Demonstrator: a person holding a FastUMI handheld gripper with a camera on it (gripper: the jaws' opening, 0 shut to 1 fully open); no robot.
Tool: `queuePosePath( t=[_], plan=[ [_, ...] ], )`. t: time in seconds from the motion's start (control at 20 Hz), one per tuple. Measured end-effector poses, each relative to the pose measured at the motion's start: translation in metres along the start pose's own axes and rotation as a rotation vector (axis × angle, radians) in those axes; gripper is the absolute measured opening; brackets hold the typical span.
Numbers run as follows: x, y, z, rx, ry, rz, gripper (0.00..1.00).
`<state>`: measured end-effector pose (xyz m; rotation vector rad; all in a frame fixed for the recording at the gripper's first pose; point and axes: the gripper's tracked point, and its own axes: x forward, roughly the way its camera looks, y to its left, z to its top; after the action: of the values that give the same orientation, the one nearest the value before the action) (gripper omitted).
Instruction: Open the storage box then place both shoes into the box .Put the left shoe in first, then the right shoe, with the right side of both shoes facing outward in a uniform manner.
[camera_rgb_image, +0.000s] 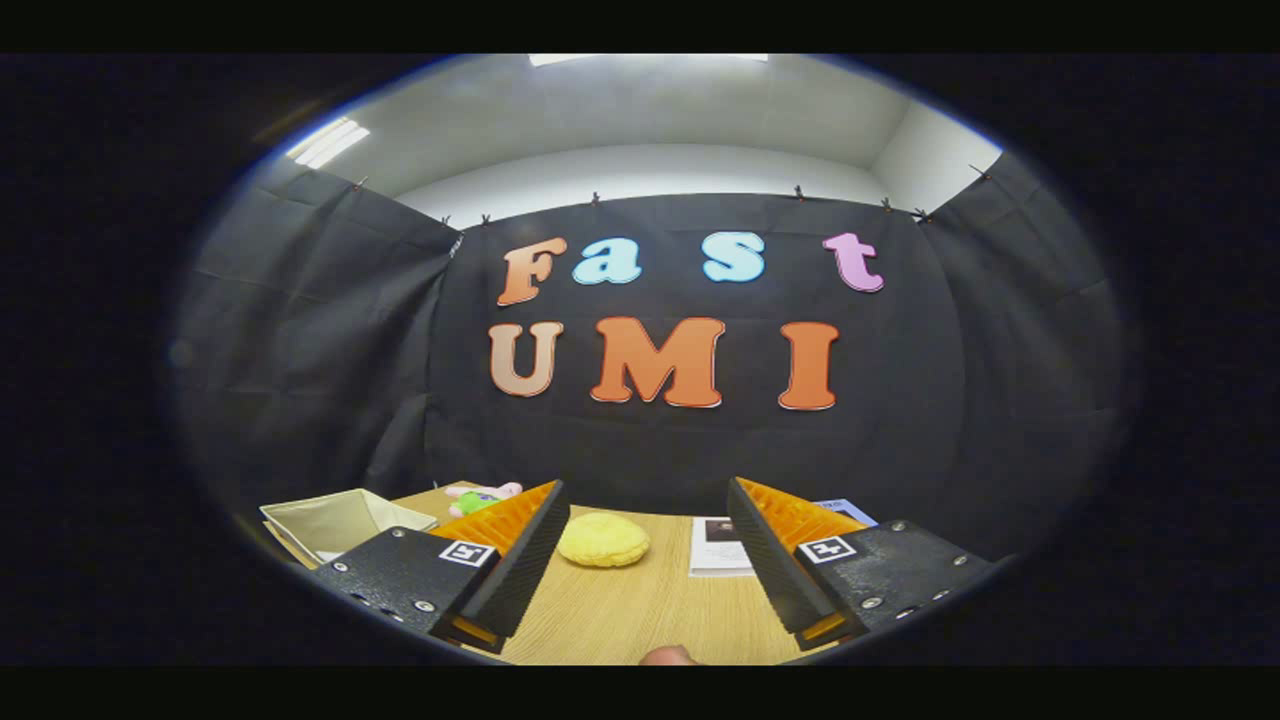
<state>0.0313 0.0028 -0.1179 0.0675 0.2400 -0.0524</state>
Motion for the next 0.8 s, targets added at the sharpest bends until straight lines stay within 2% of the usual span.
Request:
queuePosePath(
  t=[0.25, 0.8],
  plan=[
    [-0.001, -0.004, 0.009, 0.007, -0.049, -0.035, 0.95],
    [0.001, 0.004, -0.001, 0.025, -0.068, -0.020, 0.95]
  ],
)
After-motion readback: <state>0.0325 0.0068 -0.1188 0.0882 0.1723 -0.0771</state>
